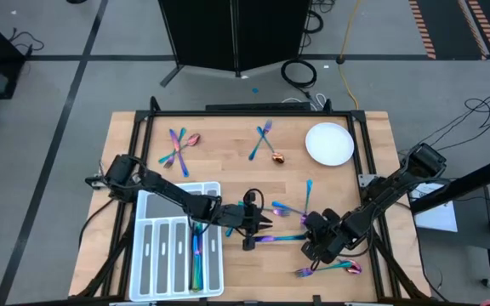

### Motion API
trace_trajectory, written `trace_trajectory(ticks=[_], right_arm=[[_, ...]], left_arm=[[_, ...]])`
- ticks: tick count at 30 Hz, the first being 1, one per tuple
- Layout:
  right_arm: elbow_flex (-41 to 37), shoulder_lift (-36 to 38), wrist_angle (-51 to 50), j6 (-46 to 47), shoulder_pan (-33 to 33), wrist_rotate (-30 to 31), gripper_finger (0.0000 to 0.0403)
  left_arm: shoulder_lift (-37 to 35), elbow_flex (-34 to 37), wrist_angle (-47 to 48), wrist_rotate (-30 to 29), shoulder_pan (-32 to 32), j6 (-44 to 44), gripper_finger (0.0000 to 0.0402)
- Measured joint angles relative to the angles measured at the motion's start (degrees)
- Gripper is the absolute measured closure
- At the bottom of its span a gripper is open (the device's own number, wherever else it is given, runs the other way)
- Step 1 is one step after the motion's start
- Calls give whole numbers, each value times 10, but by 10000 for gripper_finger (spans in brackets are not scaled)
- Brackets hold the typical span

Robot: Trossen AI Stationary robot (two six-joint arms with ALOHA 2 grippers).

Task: Sort silverware
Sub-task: Put the bottom iridescent knife into the cutlery tray

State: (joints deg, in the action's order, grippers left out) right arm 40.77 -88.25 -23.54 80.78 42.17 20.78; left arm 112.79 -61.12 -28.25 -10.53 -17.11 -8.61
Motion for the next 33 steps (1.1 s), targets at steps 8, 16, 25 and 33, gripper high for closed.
trace_trajectory(ticks=[8,16,25,33], right_arm=[[0,0,1,4,5,-2,403],[0,-9,9,18,14,0,403],[1,-25,25,-1,13,6,403],[3,-47,28,26,12,-16,403]], left_arm=[[36,0,-55,3,-3,-5,259],[39,0,-52,2,-3,0,244],[48,0,-34,9,-3,5,243],[60,0,-21,31,-3,4,243]])
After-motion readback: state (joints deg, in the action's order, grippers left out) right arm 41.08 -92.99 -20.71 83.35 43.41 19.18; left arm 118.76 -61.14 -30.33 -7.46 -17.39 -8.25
